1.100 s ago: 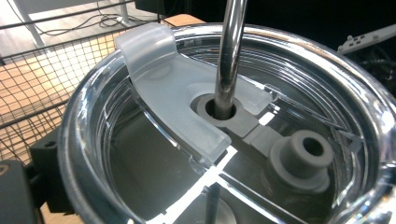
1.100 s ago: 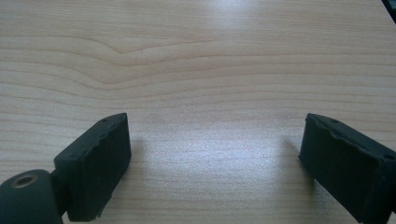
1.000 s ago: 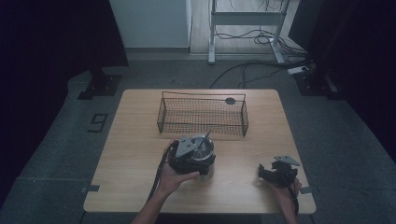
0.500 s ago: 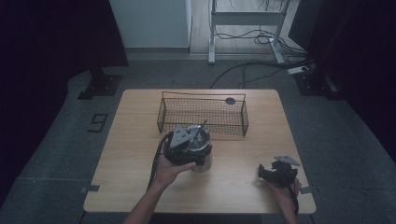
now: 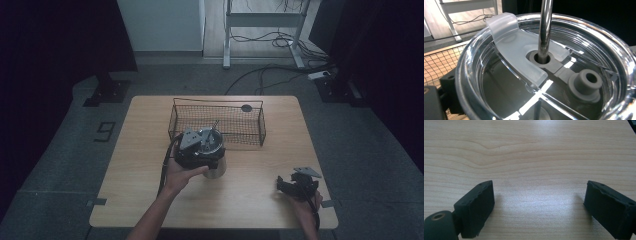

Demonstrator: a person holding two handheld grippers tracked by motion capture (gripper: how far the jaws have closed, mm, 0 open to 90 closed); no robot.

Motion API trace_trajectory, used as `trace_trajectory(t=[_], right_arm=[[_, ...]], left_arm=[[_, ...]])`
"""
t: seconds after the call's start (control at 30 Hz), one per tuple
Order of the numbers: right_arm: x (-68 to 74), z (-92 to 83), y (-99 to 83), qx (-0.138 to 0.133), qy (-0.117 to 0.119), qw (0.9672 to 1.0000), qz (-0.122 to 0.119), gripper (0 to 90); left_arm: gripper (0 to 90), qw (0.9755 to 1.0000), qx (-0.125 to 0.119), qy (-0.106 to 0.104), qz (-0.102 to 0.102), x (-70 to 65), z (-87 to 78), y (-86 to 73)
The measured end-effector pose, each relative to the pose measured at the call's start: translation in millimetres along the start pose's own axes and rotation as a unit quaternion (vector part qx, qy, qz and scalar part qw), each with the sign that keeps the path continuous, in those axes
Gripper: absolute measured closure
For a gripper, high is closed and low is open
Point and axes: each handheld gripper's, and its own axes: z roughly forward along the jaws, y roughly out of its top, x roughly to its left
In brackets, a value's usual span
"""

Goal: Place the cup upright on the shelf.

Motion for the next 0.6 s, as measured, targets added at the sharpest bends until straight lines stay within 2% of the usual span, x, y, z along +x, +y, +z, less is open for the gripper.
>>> trace_trajectory(t=[0.6], right_arm=[[-0.2, 0.2, 0.4, 0.001, -0.002, 1.0, 0.002, 9.2]], left_arm=[[4.1, 0.9998, -0.006, 0.019, -0.003, 6.1, 5.1, 22.0]])
